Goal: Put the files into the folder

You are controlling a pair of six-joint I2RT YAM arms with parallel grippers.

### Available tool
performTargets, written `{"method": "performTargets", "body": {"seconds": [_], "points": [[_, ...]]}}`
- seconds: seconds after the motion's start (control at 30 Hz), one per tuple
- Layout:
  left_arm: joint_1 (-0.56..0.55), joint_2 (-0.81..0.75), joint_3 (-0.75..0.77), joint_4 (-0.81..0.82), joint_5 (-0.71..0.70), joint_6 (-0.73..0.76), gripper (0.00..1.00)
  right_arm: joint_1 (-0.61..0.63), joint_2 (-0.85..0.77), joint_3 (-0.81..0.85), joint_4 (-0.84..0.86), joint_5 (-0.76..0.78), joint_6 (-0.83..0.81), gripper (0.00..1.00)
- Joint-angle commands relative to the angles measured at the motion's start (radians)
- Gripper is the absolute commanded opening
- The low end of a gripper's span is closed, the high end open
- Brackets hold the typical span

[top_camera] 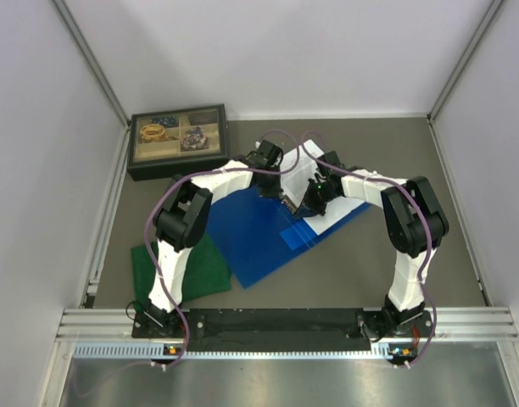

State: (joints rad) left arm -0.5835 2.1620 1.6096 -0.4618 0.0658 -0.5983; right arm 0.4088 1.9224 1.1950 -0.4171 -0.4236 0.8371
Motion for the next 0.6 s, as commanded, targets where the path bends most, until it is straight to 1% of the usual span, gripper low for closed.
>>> {"method": "performTargets", "body": {"seconds": [0.0,0.23,0.37,0.43,0.47,0.5,0.57], "points": [[-0.001,0.076,-0.082,-0.164,-0.095,0.130,0.00,-0.053,0.062,0.008,-0.035,0.213,-0.053,0.00],[-0.001,0.076,-0.096,-0.152,-0.081,0.129,0.00,-0.056,0.087,-0.005,-0.035,0.235,-0.052,0.00],[-0.004,0.067,-0.103,-0.149,-0.070,0.106,0.00,-0.045,0.095,-0.034,-0.003,0.220,-0.010,0.00],[-0.013,0.058,-0.112,-0.140,-0.070,0.094,0.00,-0.045,0.093,-0.058,0.052,0.188,0.025,0.00],[-0.018,0.052,-0.120,-0.137,-0.070,0.078,0.00,-0.047,0.090,-0.067,0.072,0.148,0.034,0.00],[-0.019,0.050,-0.123,-0.133,-0.037,0.074,0.00,-0.045,0.078,-0.077,0.090,0.122,0.043,0.00],[-0.027,0.042,-0.126,-0.133,-0.035,0.057,0.00,-0.044,0.064,-0.069,0.129,0.059,0.043,0.00]]}}
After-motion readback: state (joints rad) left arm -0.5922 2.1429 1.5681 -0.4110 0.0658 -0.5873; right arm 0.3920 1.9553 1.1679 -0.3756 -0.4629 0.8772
